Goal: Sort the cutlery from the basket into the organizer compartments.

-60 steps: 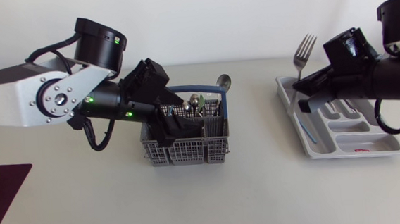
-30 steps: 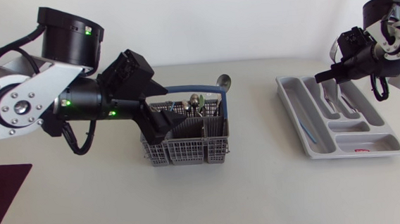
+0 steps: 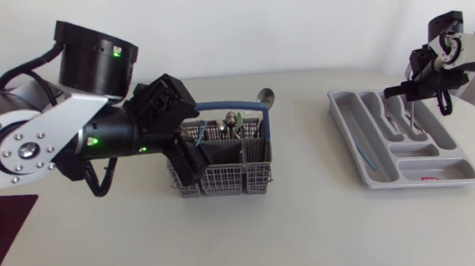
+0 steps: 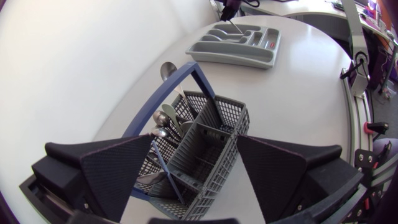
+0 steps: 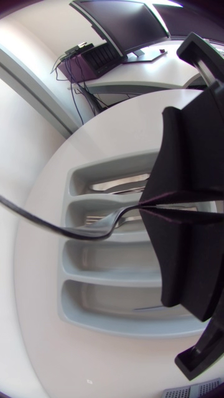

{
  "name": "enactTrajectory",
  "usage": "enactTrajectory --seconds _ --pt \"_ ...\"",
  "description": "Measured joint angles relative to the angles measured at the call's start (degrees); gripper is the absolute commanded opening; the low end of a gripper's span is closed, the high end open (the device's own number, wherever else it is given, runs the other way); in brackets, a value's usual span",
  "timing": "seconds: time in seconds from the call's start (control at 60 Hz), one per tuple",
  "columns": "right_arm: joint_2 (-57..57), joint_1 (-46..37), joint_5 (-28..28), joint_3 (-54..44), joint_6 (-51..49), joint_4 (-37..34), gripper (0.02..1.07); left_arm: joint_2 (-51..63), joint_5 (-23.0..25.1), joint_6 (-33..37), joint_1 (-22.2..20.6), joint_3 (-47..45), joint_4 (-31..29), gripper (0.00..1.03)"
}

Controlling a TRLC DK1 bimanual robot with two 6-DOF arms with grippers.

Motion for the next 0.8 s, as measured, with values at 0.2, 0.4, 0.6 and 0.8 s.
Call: enactTrajectory --seconds 0.2,0.4,0.6,0.8 --pt "5.53 -1.05 0.02 3.5 0.2 -1.79 0.08 -1.33 -1.68 0.02 -0.04 -0.04 0.24 0.96" --pt "11.1 -1.11 0.22 8.46 0.52 -3.28 0.08 -2.56 -2.97 0.02 -0.02 -0.37 0.37 0.96" --pt "15.67 -1.77 0.17 12.92 0.94 -4.59 0.08 -2.75 -4.33 0.02 -0.26 -0.87 0.35 0.96" --pt "20.09 -2.19 0.2 14.58 1.14 -5.79 0.1 -3.19 -4.98 0.02 -0.68 -0.92 0.35 0.96"
